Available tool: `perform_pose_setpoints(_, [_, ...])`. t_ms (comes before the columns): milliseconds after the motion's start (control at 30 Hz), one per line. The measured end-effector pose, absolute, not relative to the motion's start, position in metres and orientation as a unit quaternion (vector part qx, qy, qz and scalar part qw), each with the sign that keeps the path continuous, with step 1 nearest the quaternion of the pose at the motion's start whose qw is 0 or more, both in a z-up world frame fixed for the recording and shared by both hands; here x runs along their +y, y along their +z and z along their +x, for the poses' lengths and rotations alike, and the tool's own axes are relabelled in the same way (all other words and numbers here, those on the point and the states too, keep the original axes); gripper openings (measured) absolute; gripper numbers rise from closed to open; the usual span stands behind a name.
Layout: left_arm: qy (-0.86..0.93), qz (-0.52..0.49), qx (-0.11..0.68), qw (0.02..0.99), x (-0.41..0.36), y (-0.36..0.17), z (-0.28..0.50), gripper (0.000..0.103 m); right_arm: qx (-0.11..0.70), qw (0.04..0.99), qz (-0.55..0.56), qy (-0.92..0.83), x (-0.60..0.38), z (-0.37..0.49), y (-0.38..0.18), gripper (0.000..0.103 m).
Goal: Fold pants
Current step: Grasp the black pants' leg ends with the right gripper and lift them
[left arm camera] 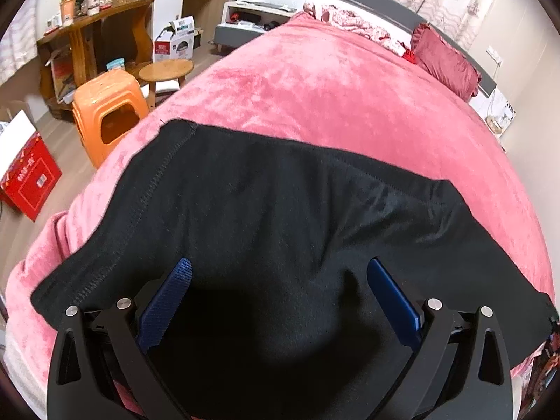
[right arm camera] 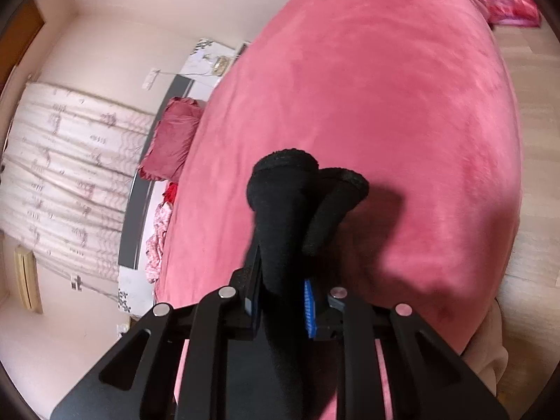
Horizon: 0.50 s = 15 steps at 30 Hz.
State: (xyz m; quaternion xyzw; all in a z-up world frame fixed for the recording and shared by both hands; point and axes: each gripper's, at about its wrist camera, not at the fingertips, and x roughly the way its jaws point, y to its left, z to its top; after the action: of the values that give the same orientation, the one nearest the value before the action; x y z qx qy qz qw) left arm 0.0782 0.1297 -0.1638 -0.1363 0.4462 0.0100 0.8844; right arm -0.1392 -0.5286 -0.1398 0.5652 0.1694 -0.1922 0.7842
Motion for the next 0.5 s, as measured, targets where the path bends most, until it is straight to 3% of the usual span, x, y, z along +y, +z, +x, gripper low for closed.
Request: perform_pose_setpoints(500, [0.017,-0.093,0.456,0.885,0.127,-0.174,0.083,0.099,0.166,0.865,0.465,-0.089,-0.428,-0.096,-0.037,0.016])
